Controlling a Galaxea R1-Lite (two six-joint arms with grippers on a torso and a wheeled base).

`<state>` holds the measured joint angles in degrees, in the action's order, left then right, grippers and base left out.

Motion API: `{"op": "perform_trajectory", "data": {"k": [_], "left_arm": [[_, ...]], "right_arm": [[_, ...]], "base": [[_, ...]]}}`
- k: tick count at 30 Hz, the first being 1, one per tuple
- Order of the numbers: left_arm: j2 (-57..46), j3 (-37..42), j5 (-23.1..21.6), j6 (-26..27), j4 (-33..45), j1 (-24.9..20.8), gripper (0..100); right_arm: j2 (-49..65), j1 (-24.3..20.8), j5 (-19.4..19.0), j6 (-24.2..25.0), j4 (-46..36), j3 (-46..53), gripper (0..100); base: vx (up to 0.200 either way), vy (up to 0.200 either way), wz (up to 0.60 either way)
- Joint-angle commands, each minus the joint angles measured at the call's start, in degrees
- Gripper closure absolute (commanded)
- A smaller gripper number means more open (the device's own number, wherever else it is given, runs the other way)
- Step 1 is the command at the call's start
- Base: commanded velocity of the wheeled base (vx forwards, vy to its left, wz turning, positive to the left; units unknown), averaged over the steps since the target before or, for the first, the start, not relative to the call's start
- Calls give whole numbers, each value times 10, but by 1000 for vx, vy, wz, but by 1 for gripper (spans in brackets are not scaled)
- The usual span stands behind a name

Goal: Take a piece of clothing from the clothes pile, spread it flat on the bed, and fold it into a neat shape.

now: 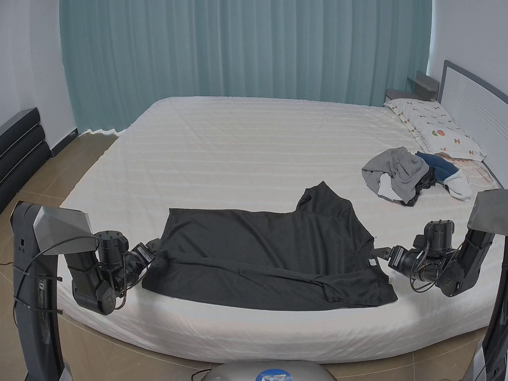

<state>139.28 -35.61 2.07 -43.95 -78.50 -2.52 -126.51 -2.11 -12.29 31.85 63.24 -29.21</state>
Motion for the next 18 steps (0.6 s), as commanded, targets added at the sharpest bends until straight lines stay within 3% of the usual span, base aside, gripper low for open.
{"op": "perform_trajectory", "data": {"k": [1,6,12,18], "left_arm": [[-28,3,-1,-18,2,16,0],[-32,5,-7,-44,2,33,0],[-48,35,-88,-84,2,41,0],[-45,41,-102,-88,2,41,0]], "right_arm": [[43,-9,-13,9,-3,28,0],[37,-13,-29,9,-4,50,0],[18,-24,-38,11,-3,57,0],[-15,-42,-37,10,2,64,0]], "base": [[0,0,0],[0,0,0],[0,0,0],[0,0,0]]}}
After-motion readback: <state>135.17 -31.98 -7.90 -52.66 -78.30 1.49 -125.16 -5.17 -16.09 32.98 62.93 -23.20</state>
